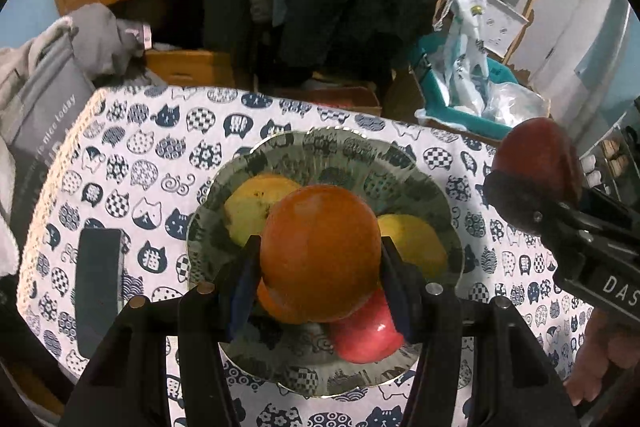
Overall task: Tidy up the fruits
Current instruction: 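Carry the orange and dark red apple over the green bowl, then open the left tool to drop the orange while the right tool lowers the apple into the bowl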
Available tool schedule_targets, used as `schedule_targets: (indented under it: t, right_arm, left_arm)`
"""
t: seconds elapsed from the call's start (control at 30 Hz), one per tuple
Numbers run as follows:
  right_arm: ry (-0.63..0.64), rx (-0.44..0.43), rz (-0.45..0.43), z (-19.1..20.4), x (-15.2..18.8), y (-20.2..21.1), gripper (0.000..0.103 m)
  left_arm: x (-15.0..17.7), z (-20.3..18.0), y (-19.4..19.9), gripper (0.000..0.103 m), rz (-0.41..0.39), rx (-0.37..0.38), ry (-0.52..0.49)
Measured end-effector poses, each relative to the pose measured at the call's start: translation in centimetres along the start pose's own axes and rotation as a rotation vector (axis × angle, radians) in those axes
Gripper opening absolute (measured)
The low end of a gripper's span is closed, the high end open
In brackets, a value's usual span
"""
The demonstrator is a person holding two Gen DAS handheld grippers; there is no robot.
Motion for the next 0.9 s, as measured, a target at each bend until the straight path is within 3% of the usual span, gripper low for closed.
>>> schedule_targets:
  t: [0.5,0.53,0.6,0.67,0.9]
  right_arm:
    - [-0.057,-0.029,0.067,0.1,0.9,-3.6,0.075]
    - [-0.057,-0.032,0.07,0.2,0.9,-3.7,0.075]
    - [-0.053,-0.037,0.076,0.4,0.8,-4.0,0.075]
    - [-0.051,-0.041,0.082,0.5,0.8,-4.4,0.075]
    - [-0.059,-0.064,0.13,0.9,1.2,-6.5,0.075]
  left_arm:
    - [1.4,0.4,-2.6,0.058,0.08,0.015,0.005]
    - [1.3,0.3,-2.6,0.06,0.074,0.022,-0.001]
    - [1.0,0.1,-2.3,0.077,0.06,0.024,-0.015]
    - [0.6,0.0,-1.9,0.084,0.043,0.019,-0.034]
    - [0.3,1.9,-0.5,0.084,0.04,0.0,0.001]
Point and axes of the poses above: each gripper's, at about its wrist camera, not at the fingertips, and y roughly against the way its jaws point, z to its left, x to its underside, the point moved 8 cm from there along -y, roughly the way its jaws point, and after that the axes turned 13 degrees about -z, right-handed, at the moved point
